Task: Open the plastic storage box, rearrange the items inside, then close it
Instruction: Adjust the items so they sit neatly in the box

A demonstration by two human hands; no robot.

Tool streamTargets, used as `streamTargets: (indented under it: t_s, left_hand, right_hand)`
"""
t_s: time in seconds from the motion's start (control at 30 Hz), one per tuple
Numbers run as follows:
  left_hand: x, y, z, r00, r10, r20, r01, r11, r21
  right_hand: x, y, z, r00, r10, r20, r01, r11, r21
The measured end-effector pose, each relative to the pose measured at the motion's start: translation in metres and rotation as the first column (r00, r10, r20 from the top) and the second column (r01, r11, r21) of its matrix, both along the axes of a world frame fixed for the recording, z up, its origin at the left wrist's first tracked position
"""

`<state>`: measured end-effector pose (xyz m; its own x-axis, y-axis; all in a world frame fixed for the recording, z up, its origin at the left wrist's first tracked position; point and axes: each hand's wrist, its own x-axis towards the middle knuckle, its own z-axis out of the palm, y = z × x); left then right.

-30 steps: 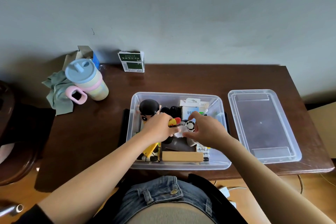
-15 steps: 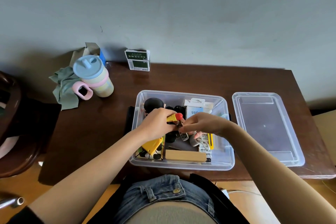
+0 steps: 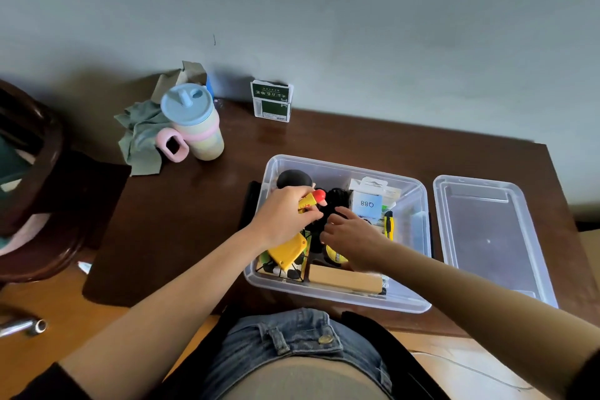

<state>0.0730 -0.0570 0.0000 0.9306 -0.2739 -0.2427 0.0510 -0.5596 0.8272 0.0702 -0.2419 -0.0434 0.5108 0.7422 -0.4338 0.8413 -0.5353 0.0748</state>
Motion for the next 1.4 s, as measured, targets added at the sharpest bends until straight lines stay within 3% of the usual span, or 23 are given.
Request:
streamTargets:
  t_s: [0.57, 0.8, 0.9, 1.0, 1.07, 1.23, 1.4]
  left_hand:
    - [0.001, 0.007, -0.002, 0.998, 0.039, 0.040, -0.039, 0.999, -0.003]
    - [-0.002, 0.005, -0.003, 0.999, 0.036, 0.014, -0.037, 0.999, 0.014]
    - [-0.003, 0.009, -0.005, 0.997, 0.074, 0.031, -0.074, 0.997, -0.007]
    - [-0.003, 0.018, -0.006, 0.988, 0.145, 0.045, -0.144, 0.989, -0.022]
    - [-0.003, 0.023, -0.008, 0.980, 0.182, 0.079, -0.182, 0.983, 0.001]
    - [-0.006, 0.030, -0.011, 0.974, 0.208, 0.094, -0.210, 0.978, 0.015]
    - [-0.008, 0.028, -0.012, 0.972, 0.222, 0.080, -0.228, 0.971, 0.076]
  right_hand:
    - [-0.004, 0.002, -0.025, 0.992, 0.010, 0.122, 0.002, 0.995, -0.100]
    - [0.004, -0.002, -0.013, 1.000, -0.008, -0.004, 0.008, 0.999, 0.039]
    - [0.009, 0.001, 0.007, 0.984, -0.140, -0.113, 0.163, 0.960, 0.229]
    - [0.005, 0.013, 0.029, 0.864, -0.371, -0.340, 0.489, 0.779, 0.392]
    - [0.000, 0.027, 0.038, 0.843, -0.372, -0.389, 0.523, 0.736, 0.430]
    - [-0.006, 0.058, 0.033, 0.908, -0.259, -0.330, 0.360, 0.884, 0.299]
    - [0.003, 0.069, 0.030, 0.933, -0.217, -0.285, 0.294, 0.920, 0.260]
